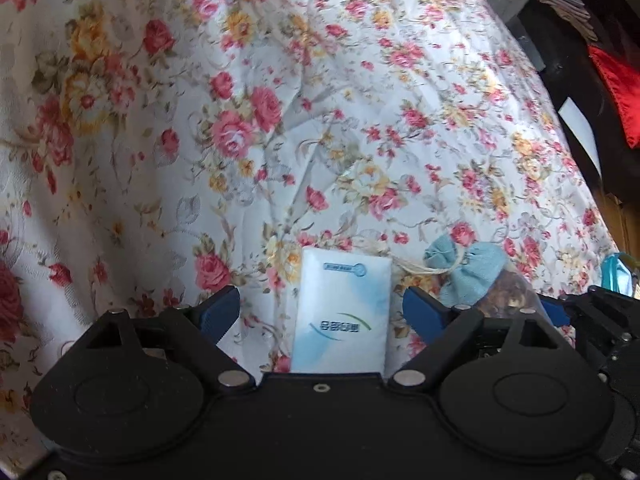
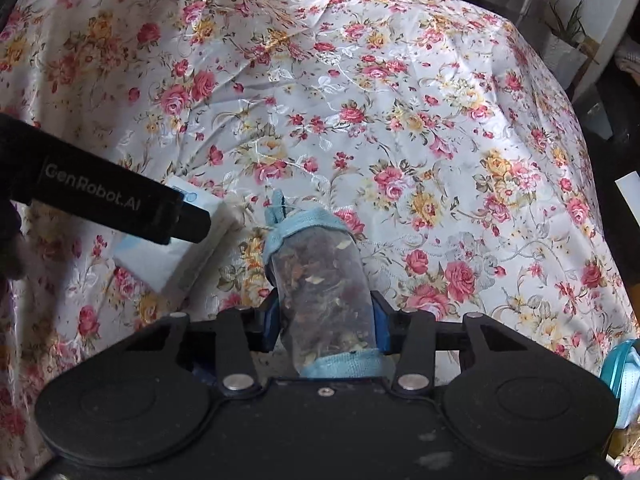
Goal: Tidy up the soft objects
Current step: 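Close the left gripper on the white tissue pack and lift it, then carry the herb sachet with the right gripper while the left carries the tissue pack toward the tray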
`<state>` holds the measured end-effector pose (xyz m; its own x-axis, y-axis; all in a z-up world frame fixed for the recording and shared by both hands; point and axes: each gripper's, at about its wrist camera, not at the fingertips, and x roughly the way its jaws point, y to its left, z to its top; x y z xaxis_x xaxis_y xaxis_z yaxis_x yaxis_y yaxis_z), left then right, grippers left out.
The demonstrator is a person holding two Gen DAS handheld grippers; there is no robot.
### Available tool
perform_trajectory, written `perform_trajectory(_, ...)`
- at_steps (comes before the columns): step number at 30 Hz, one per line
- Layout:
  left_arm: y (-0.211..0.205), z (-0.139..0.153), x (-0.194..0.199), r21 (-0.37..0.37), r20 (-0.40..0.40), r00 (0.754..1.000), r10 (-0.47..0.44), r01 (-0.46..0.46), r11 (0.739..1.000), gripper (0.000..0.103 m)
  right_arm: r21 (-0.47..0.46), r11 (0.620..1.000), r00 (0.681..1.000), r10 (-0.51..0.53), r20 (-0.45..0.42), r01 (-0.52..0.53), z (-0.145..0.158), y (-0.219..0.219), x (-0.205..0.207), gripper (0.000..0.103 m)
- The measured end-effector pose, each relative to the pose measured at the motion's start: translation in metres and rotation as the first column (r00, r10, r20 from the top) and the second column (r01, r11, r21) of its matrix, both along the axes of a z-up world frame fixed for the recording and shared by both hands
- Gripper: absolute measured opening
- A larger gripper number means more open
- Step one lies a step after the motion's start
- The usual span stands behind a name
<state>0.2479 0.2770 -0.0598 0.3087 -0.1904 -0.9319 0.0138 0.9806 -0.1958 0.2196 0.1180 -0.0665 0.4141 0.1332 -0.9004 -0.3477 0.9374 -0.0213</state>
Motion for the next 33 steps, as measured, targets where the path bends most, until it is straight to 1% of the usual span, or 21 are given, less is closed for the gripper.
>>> perform_trajectory(2,-0.002,0.000,0.000,0.000,0.004,1.000,-0.015,0.015,1.000,0.086,0.014,1.000,1.000,-0.014,0.005,0.014,0.002,-0.003,-0.001,0.041)
perform_trajectory(5,-0.003,-0.003,0.000,0.000,-0.013,1.000,-0.021,0.021,1.000,0.086,0.022,0.998,0.997,-0.067,0.025,0.067,0.007,-0.012,0.001,0.040)
perform_trajectory(8,-0.005,-0.007,0.001,0.002,-0.029,0.999,-0.031,0.031,1.000,0.086,0.046,0.991,0.990,-0.127,0.052,0.125,0.017,-0.022,0.003,0.040)
perform_trajectory(10,-0.007,-0.009,0.001,0.017,-0.036,0.998,-0.041,0.042,0.999,0.086,0.064,0.987,0.986,-0.152,0.071,0.147,0.026,-0.027,0.003,0.040)
perform_trajectory(14,-0.011,-0.013,0.000,0.043,-0.045,0.997,-0.064,0.065,0.997,0.085,0.112,0.982,0.979,-0.167,0.115,0.154,0.050,-0.028,-0.004,0.041)
perform_trajectory(17,-0.014,-0.017,0.000,0.070,-0.048,0.996,-0.074,0.077,0.995,0.084,0.138,0.979,0.975,-0.171,0.139,0.152,0.063,-0.026,-0.010,0.041)
perform_trajectory(19,-0.016,-0.019,-0.002,0.084,-0.052,0.995,-0.080,0.084,0.993,0.074,0.152,0.977,0.974,-0.173,0.148,0.151,0.067,-0.023,-0.014,0.041)
perform_trajectory(21,-0.019,-0.020,-0.003,0.104,-0.046,0.994,-0.096,0.100,0.989,0.049,0.162,0.975,0.972,-0.178,0.154,0.153,0.070,-0.022,-0.017,0.041)
perform_trajectory(24,-0.023,-0.015,-0.004,0.135,-0.003,0.992,-0.130,0.129,0.982,0.049,0.172,0.971,0.970,-0.193,0.149,0.166,0.070,-0.021,-0.020,0.041)
perform_trajectory(27,-0.019,-0.015,-0.002,0.104,-0.004,0.994,-0.111,0.111,0.988,0.049,0.188,0.964,0.966,-0.215,0.141,0.187,0.072,-0.020,-0.024,0.041)
perform_trajectory(30,-0.018,-0.012,-0.002,0.112,0.003,0.995,-0.102,0.101,0.989,0.049,0.205,0.958,0.961,-0.235,0.148,0.202,0.077,-0.018,-0.031,0.041)
perform_trajectory(33,-0.018,-0.001,-0.005,0.127,0.045,0.993,-0.111,0.104,0.986,0.049,0.245,0.944,0.953,-0.261,0.153,0.219,0.084,-0.016,-0.039,0.041)
